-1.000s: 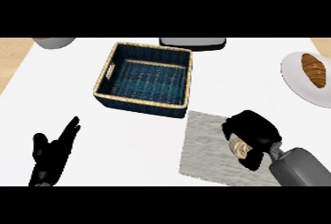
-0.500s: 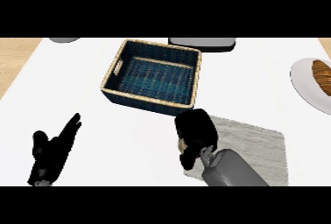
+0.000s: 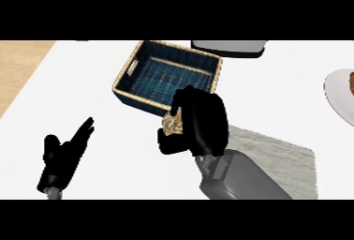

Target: Pick the cupcake from the placemat and place it in the basket

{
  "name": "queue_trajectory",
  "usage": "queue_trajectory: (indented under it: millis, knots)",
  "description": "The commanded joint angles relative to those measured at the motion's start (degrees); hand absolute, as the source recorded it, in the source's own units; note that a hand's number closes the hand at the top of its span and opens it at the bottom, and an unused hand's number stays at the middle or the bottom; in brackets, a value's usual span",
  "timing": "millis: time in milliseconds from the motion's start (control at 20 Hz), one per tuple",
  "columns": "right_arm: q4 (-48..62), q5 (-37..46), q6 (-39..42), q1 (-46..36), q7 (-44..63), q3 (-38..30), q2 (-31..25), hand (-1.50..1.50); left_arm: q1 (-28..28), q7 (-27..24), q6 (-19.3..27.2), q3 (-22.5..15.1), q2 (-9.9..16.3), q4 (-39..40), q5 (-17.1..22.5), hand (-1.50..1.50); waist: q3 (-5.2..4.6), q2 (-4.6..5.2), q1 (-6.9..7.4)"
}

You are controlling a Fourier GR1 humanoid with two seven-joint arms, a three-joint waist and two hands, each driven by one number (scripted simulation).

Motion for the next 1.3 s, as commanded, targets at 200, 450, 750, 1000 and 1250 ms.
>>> queue_trajectory:
  millis: [200, 450, 750, 1000, 1250]
  knots:
    - [-2.35, 3.13, -13.67, -16.17, 18.11, -1.73, 0.4, 1.5, 0.67, 2.74, -0.67, -1.74, -1.22, 4.04, -0.04, 0.0, -1.01, -0.07, 1.38]
    - [1.93, 6.49, -13.49, -25.28, 24.3, -4.76, 0.39, 1.5, -0.09, 3.14, -0.58, -1.63, -1.21, 4.28, -0.29, 0.0, -1.17, -0.21, 1.02]
    - [9.02, 7.08, -12.5, -36.49, 29.64, -10.74, 0.38, 1.5, 0.03, 3.9, 0.24, -1.96, -2.02, 4.15, -0.67, 0.0, -1.08, 0.12, 0.47]
    - [16.26, 5.93, -11.4, -44.37, 31.65, -15.09, 0.38, 1.5, 0.73, 3.88, 0.06, -2.37, -2.1, 4.14, -1.01, 0.0, -1.08, 0.32, 0.39]
    - [25.1, 5.33, -11.55, -50.12, 31.7, -17.29, 0.38, 1.5, 1.86, 3.45, 0.58, -2.11, -2.12, 3.39, -1.41, 0.0, -0.97, 0.47, -0.15]
